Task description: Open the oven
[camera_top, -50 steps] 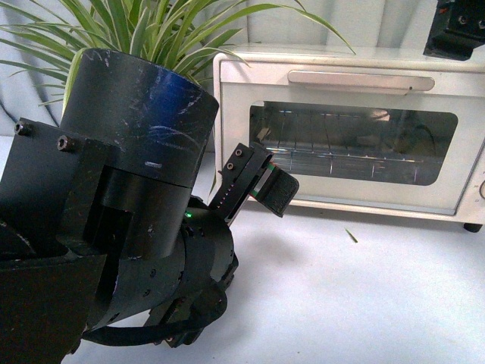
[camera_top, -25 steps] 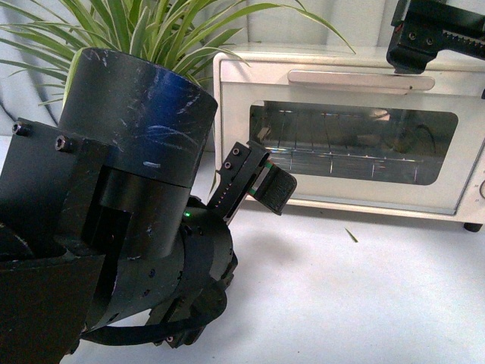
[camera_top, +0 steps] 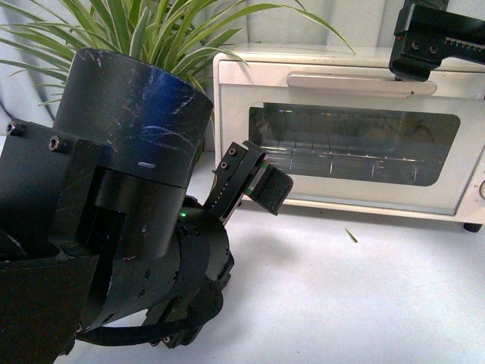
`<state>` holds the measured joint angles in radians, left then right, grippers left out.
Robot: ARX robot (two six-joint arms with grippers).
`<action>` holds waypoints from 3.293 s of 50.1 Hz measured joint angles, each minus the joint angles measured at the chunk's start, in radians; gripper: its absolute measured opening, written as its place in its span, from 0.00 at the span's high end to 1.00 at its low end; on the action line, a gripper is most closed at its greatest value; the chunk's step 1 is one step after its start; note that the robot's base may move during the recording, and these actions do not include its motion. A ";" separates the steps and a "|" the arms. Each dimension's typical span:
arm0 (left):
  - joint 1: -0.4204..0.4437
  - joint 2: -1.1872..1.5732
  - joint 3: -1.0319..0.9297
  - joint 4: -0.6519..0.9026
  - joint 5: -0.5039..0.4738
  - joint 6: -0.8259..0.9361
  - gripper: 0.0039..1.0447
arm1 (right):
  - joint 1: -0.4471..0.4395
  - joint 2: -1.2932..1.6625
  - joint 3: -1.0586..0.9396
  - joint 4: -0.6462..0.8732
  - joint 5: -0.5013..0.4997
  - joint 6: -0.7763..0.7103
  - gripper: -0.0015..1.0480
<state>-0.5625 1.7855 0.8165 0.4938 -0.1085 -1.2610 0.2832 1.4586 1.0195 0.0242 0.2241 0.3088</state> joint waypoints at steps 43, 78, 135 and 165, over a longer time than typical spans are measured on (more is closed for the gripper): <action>0.002 -0.012 -0.010 -0.013 -0.008 0.034 0.06 | 0.039 -0.214 -0.401 0.153 -0.155 -0.033 0.09; -0.002 -0.068 -0.055 -0.095 -0.057 0.338 0.06 | -0.029 -0.394 -0.418 0.044 -0.166 0.021 0.09; -0.007 -0.077 -0.058 -0.161 -0.178 0.605 0.06 | 0.027 -0.564 -0.468 -0.061 -0.253 -0.095 0.09; -0.027 -0.099 -0.166 -0.053 -0.338 1.084 0.06 | -0.053 -0.653 -0.613 -0.036 -0.287 -0.089 0.09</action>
<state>-0.5892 1.6863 0.6502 0.4408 -0.4469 -0.1772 0.2306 0.8055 0.4065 -0.0116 -0.0628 0.2199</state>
